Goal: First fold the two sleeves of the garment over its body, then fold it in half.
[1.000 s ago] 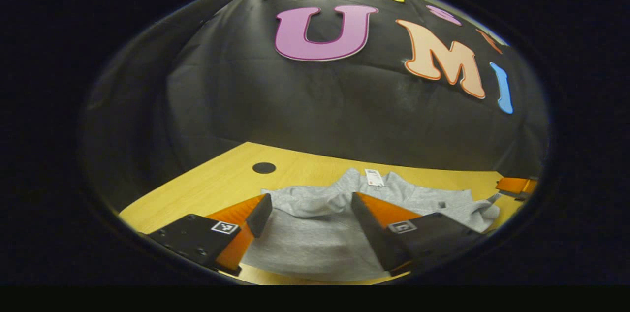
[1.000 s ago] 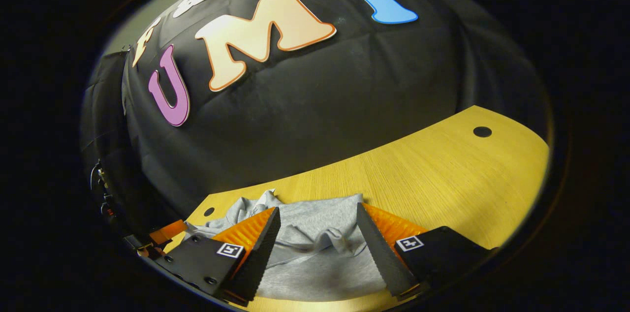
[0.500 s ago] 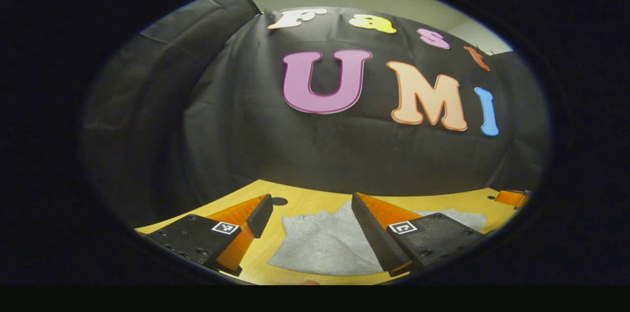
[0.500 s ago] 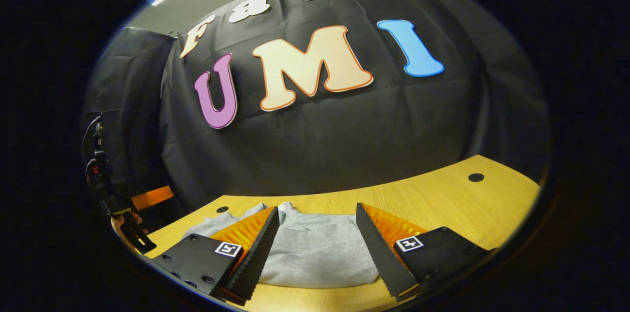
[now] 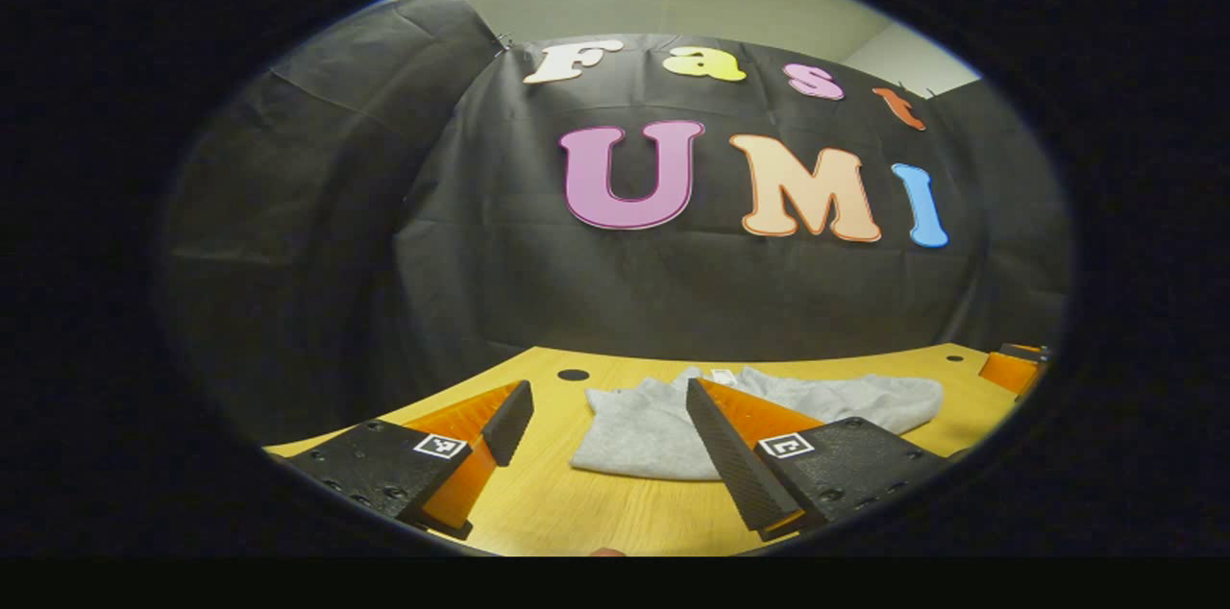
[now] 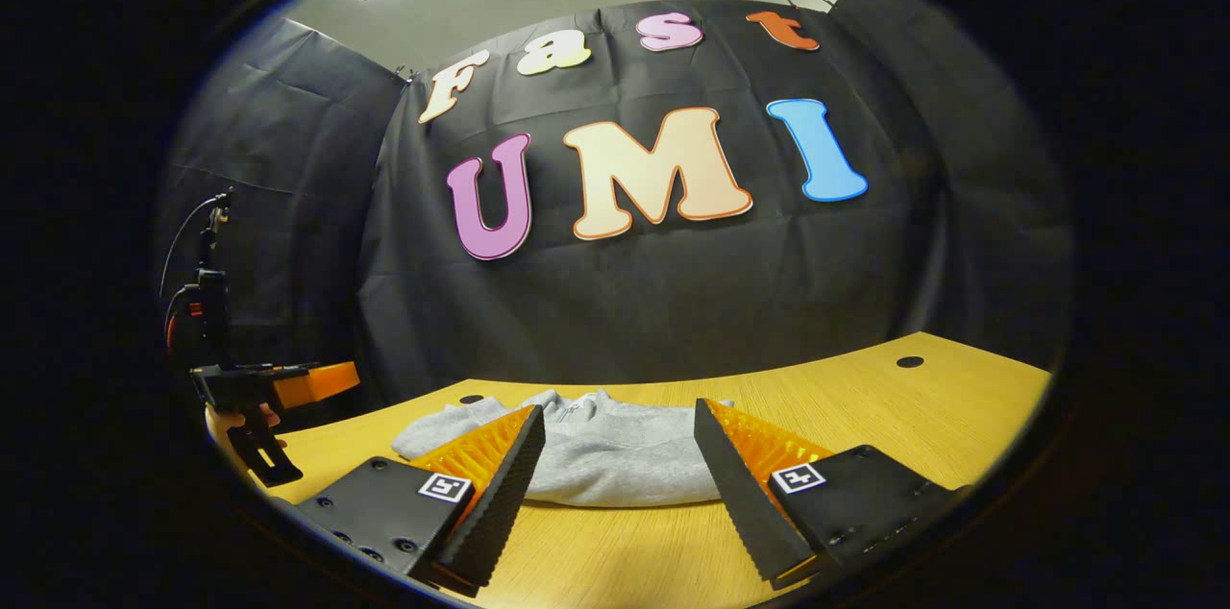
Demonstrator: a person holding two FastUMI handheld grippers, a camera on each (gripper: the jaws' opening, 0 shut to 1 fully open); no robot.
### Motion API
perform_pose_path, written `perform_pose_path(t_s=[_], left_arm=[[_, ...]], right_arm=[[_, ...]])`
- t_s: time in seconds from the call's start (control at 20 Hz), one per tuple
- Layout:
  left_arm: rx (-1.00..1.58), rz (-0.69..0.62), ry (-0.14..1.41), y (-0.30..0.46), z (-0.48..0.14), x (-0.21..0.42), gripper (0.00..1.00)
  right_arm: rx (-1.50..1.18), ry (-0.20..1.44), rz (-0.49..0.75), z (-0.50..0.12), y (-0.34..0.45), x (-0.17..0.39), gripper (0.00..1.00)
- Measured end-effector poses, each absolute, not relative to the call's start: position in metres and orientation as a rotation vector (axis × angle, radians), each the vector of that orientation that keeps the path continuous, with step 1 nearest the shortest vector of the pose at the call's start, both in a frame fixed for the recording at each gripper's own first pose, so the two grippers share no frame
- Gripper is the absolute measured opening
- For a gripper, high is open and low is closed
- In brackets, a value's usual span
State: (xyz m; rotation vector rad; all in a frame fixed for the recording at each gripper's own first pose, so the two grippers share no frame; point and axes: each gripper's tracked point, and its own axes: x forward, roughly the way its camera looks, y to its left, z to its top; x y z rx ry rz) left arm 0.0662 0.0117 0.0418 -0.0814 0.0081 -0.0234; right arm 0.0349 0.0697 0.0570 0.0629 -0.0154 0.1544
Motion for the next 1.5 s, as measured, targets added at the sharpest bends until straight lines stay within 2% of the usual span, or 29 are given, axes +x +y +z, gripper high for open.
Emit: perform_pose_path(t_s=[0.25,0.5,0.65,0.75,0.8,1.5], left_arm=[[-0.054,-0.014,0.06,0.003,-0.002,0.041,0.94],[-0.036,-0.017,0.092,0.0,-0.022,0.036,0.94],[-0.036,-0.002,0.091,0.004,-0.024,0.037,0.93],[-0.037,0.007,0.087,0.006,-0.024,0.036,0.96],[-0.037,0.007,0.084,0.006,-0.024,0.037,0.94],[-0.007,0.029,0.002,0.004,-0.011,0.033,0.94]], right_arm=[[0.074,-0.032,0.137,0.04,0.073,0.004,0.97],[0.033,-0.04,0.101,0.021,0.066,-0.001,0.97],[0.028,0.0,0.096,0.005,0.067,0.001,0.97],[0.038,0.014,0.098,0.0,0.069,0.005,0.93],[0.037,0.016,0.095,0.001,0.068,0.006,0.97],[0.034,0.02,0.1,0.003,0.068,0.007,0.97]])
